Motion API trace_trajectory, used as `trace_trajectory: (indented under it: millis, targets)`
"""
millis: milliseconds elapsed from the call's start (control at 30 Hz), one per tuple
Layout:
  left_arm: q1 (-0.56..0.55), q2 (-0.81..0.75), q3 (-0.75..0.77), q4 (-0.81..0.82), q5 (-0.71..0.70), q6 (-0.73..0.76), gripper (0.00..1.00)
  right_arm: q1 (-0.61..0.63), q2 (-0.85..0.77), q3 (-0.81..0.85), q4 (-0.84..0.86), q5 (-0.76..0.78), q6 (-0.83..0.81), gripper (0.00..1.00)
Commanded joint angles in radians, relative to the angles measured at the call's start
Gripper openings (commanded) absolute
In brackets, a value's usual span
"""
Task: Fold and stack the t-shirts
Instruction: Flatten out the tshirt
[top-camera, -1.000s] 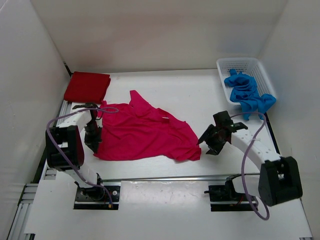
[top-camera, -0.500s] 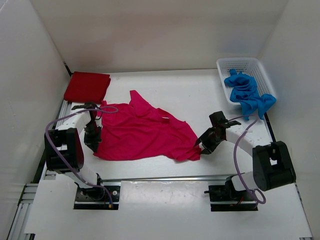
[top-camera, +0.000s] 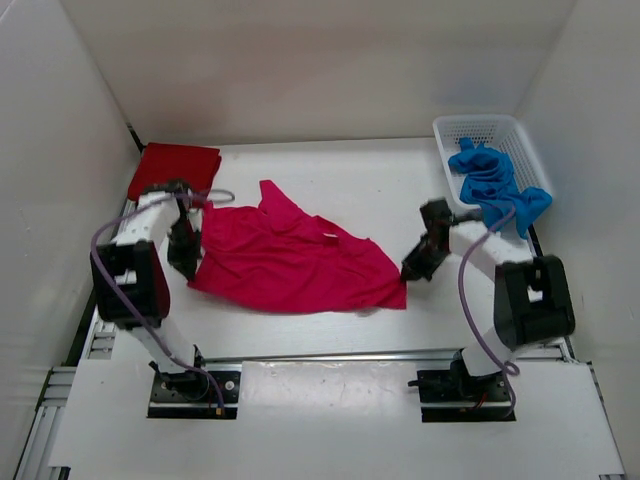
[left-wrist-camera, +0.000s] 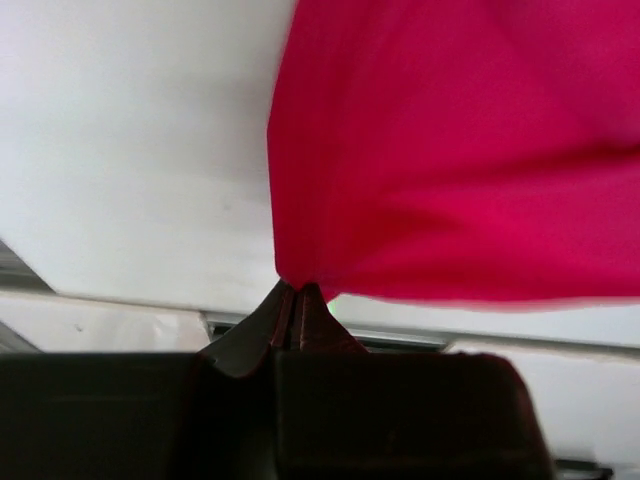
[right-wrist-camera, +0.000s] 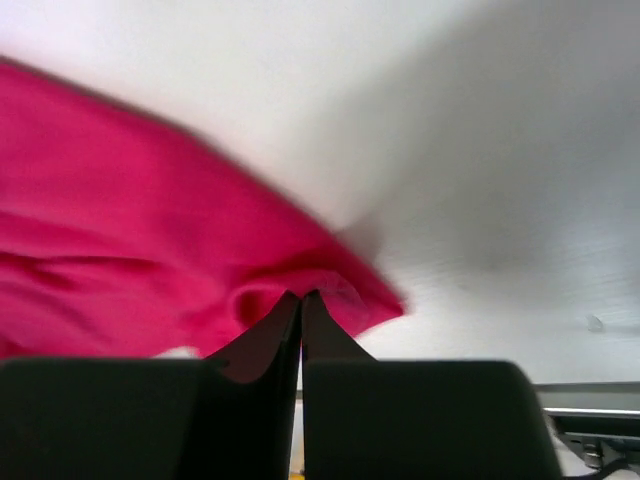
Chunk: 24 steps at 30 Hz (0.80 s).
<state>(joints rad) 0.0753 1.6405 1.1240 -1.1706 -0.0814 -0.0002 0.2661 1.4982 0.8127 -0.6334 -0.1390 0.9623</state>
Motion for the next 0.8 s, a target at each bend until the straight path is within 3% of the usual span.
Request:
trace_trajectory:
  millis: [0, 67, 100, 167, 200, 233, 267, 300, 333, 400, 433, 533, 567, 633, 767]
  targets:
    - [-0.011, 0.158, 0.466, -0.028, 0.064, 0.000, 0.11, -0.068, 0.119, 0.450, -0.020, 0.038, -0.132, 0.00]
    - [-0.011, 0.272, 0.786, -0.095, 0.077, 0.000, 0.11, -0.077, 0.215, 0.732, -0.116, 0.067, -0.224, 0.00]
    - [-0.011, 0.388, 1.149, -0.125, 0.068, 0.000, 0.11, -0.077, 0.238, 1.014, -0.141, 0.090, -0.259, 0.00]
    - [-0.023, 0.468, 1.452, -0.155, -0.032, 0.000, 0.11, -0.077, 0.289, 1.255, -0.198, 0.157, -0.333, 0.00]
    - [-0.040, 0.429, 1.468, -0.106, -0.081, 0.000, 0.11, -0.087, 0.289, 1.398, -0.207, 0.173, -0.342, 0.00]
    - [-0.040, 0.364, 1.367, -0.027, -0.116, 0.000, 0.11, -0.087, 0.289, 1.422, -0.207, 0.173, -0.343, 0.00]
    - [-0.040, 0.281, 1.227, 0.194, -0.133, 0.000, 0.11, -0.099, 0.234, 1.413, -0.194, 0.183, -0.353, 0.00]
    - [-0.049, 0.200, 1.088, 0.294, -0.133, 0.000, 0.11, -0.099, 0.199, 1.380, -0.180, 0.184, -0.353, 0.00]
    - [-0.061, 0.097, 0.922, 0.352, -0.123, 0.000, 0.11, -0.099, 0.157, 1.246, -0.161, 0.184, -0.353, 0.00]
    - [-0.077, 0.070, 0.878, 0.326, -0.094, 0.000, 0.11, -0.099, 0.015, 1.058, -0.088, 0.184, -0.353, 0.00]
    - [-0.086, 0.070, 0.855, 0.293, -0.081, 0.000, 0.11, -0.099, -0.083, 0.858, -0.065, 0.174, -0.340, 0.00]
    - [-0.111, 0.045, 0.777, 0.186, -0.057, 0.000, 0.11, -0.077, -0.226, 0.547, 0.027, 0.162, -0.283, 0.00]
    - [-0.111, 0.036, 0.701, 0.163, -0.057, 0.000, 0.11, -0.067, -0.307, 0.358, 0.043, 0.151, -0.261, 0.00]
    - [-0.121, 0.009, 0.596, 0.129, -0.041, 0.000, 0.11, -0.058, -0.402, 0.188, 0.052, 0.138, -0.194, 0.00]
    - [-0.144, -0.007, 0.241, 0.106, -0.104, 0.000, 0.11, 0.008, -0.539, -0.206, 0.061, 0.157, -0.100, 0.00]
